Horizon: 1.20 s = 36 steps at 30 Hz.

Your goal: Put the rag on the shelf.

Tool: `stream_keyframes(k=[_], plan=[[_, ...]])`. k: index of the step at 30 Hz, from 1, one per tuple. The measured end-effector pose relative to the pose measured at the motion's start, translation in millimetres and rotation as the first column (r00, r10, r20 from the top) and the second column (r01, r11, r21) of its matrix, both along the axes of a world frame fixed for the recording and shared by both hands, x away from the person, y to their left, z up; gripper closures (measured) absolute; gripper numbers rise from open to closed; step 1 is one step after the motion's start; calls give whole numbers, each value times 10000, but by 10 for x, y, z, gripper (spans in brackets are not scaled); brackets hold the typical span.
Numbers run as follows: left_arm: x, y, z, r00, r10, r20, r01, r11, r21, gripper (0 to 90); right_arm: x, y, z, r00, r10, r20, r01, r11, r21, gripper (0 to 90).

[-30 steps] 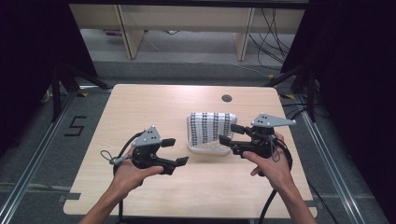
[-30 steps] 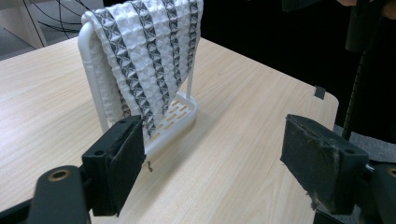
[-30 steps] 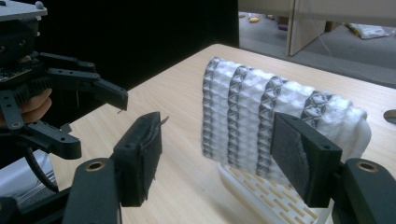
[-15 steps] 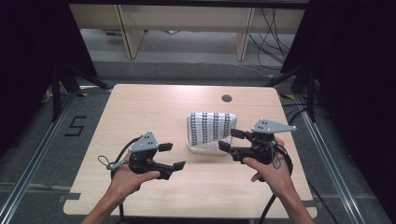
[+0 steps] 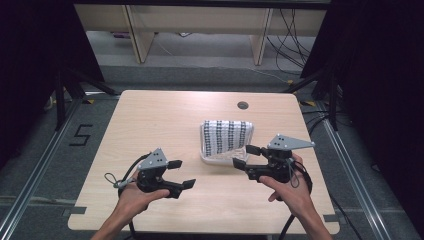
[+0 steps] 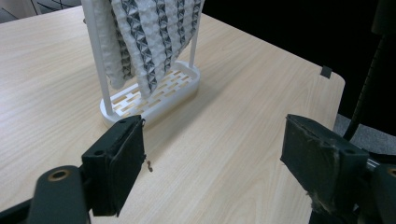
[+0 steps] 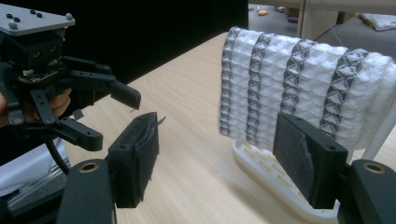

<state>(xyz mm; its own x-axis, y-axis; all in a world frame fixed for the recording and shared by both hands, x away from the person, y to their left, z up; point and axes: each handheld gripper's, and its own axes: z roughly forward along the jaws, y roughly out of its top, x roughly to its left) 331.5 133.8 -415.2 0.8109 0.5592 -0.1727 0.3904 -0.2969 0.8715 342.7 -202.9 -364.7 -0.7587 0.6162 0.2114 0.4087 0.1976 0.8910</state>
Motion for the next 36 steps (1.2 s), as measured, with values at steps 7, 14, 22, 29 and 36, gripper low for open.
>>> stream_keyframes(k=[7,14,22,29,36], plan=[[-33,18,-64,9999,-54,-101,55,10000,63,207,-35,-10,-50,9998,73,-190,-73,10000,-4,323],[-57,48,-161,9997,-32,-227,33,10000,62,207,-73,-22,-116,9991,-103,-417,103,9999,7,320],[-110,69,-266,9995,-73,-318,73,10000,-23,207,-102,-52,-181,9998,-112,-171,109,9997,-217,320],[-164,102,-327,9993,-12,-365,11,10000,-23,207,-147,-63,-291,9988,-128,-474,120,9998,-169,310],[-212,134,-417,9990,46,-439,-54,9998,-183,207,-159,-80,-449,9978,-23,-668,5,9996,-278,280]])
